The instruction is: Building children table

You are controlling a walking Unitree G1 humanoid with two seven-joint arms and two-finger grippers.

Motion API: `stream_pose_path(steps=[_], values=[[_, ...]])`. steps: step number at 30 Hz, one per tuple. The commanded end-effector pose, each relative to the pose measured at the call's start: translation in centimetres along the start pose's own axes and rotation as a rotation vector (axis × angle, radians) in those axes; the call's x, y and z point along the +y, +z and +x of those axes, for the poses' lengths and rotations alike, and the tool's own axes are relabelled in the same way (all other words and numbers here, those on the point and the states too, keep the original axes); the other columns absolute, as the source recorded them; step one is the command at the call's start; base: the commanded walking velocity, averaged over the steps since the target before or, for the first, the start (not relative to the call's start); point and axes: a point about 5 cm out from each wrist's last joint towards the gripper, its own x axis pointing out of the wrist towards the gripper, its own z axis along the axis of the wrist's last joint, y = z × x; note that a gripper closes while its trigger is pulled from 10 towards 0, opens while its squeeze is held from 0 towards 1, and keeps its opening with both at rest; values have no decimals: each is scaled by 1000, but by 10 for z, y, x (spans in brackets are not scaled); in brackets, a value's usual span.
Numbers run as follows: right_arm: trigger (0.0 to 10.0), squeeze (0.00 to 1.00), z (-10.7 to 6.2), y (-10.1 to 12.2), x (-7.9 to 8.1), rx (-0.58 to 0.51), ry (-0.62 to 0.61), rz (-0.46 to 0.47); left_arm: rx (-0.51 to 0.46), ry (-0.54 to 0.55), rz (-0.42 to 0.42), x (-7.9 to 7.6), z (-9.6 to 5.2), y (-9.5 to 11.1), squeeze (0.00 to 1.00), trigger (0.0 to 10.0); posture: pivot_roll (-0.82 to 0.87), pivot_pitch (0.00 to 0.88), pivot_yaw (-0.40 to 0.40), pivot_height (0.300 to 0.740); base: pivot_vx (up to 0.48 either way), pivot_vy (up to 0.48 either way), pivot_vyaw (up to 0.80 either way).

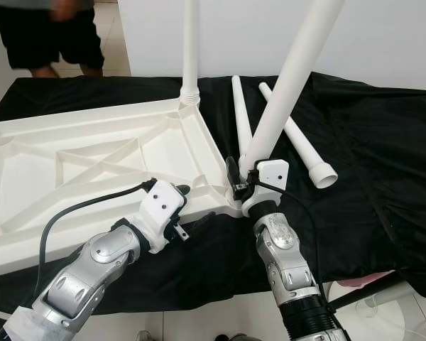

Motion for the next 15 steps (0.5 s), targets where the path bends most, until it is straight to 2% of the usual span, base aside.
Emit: stream_pose_path(steps=[1,10,11,15], values=[[10000,0,-11,-23,-4,112,-110,60,4,-190,2,-11,0,0,0,10000,-1,117,-40,740,0,0,0],[10000,0,-11,-24,-8,114,-112,42,4,-188,7,-10,1,-1,0,10000,2,101,-45,740,0,0,0],[10000,1000,-11,-23,-7,107,-104,52,4,-188,8,-10,1,-1,0,10000,1,99,-44,740,0,0,0],[10000,1000,-9,-15,-9,61,-72,51,2,-188,9,-10,1,-1,0,10000,2,97,-42,740,0,0,0]])
